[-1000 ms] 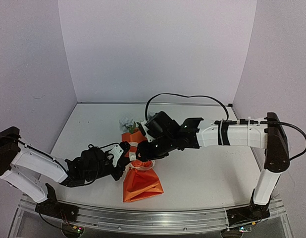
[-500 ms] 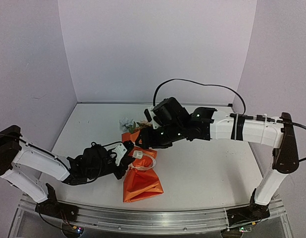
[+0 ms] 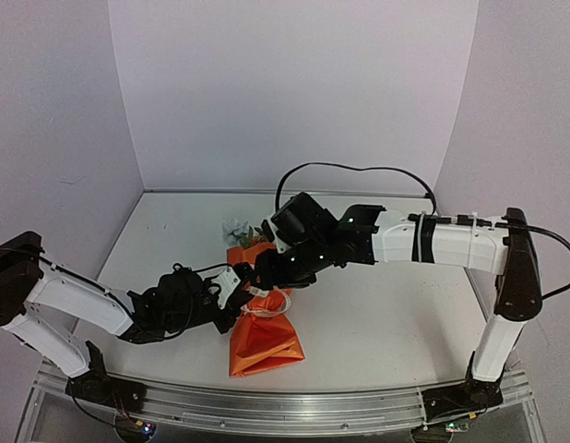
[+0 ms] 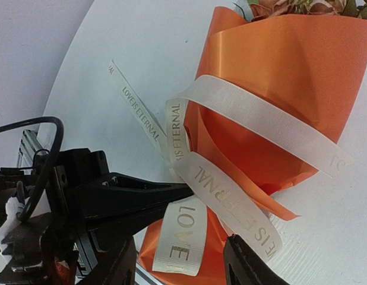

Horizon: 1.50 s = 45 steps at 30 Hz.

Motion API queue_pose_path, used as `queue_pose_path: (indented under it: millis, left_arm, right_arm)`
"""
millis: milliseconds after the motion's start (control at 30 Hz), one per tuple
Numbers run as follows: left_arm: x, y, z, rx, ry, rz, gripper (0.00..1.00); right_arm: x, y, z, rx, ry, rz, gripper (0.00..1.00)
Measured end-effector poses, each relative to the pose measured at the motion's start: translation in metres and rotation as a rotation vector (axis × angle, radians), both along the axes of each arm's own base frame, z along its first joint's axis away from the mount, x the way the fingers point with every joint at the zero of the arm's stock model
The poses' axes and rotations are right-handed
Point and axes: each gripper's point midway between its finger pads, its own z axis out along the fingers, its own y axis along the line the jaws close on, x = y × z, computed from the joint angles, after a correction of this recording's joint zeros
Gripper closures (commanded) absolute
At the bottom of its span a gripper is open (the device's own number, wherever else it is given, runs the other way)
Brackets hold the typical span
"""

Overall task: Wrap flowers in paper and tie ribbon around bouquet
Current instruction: Cross the half-tied ribbon over the folded bouquet.

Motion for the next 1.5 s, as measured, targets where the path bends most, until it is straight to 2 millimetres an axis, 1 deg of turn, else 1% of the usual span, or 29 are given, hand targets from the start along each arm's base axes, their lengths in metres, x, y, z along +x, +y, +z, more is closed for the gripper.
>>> queue_pose_path:
  millis: [100, 233, 300, 433, 600, 733, 900, 1000, 1133, 1267, 1500]
  left_arm:
    - [0.001, 0.001, -0.001, 0.009, -0.008, 0.006, 1.00]
    - [0.006, 0.002, 0.000, 0.024, -0.030, 0.025, 1.00]
    - [0.009, 0.001, 0.001, 0.031, -0.043, 0.032, 1.00]
    - [0.012, -0.001, 0.003, 0.042, -0.061, 0.036, 1.00]
    - [0.012, 0.000, 0.002, 0.049, -0.067, 0.033, 1.00]
    - [0.012, 0.000, 0.002, 0.049, -0.068, 0.033, 1.00]
    - [0.012, 0.000, 0.002, 0.049, -0.067, 0.033, 1.00]
    - [0.012, 0.000, 0.002, 0.048, -0.066, 0.034, 1.00]
    - [0.012, 0.000, 0.002, 0.046, -0.064, 0.035, 1.00]
    - [0.012, 0.000, 0.002, 0.045, -0.063, 0.035, 0.99]
    - [0.012, -0.001, 0.002, 0.039, -0.055, 0.039, 0.98]
  right_arm:
    - [0.001, -0.008, -0.003, -0.021, 0.023, -0.050, 0.38]
    - [-0.002, -0.014, -0.001, -0.010, 0.093, -0.135, 0.39]
    - [-0.003, -0.013, 0.001, 0.005, 0.131, -0.175, 0.40]
    - [-0.005, -0.012, 0.004, 0.032, 0.195, -0.241, 0.44]
    - [-0.007, -0.009, 0.011, 0.062, 0.233, -0.267, 0.48]
    - [-0.007, -0.004, 0.012, 0.067, 0.246, -0.264, 0.52]
    - [-0.006, 0.000, 0.001, 0.047, 0.258, -0.257, 0.64]
    - [-0.008, -0.001, -0.005, 0.026, 0.266, -0.254, 0.73]
    - [-0.009, -0.002, -0.008, 0.009, 0.270, -0.251, 0.83]
    - [-0.009, -0.005, -0.010, -0.006, 0.267, -0.250, 0.99]
    - [-0.007, -0.007, -0.005, -0.020, 0.242, -0.238, 1.00]
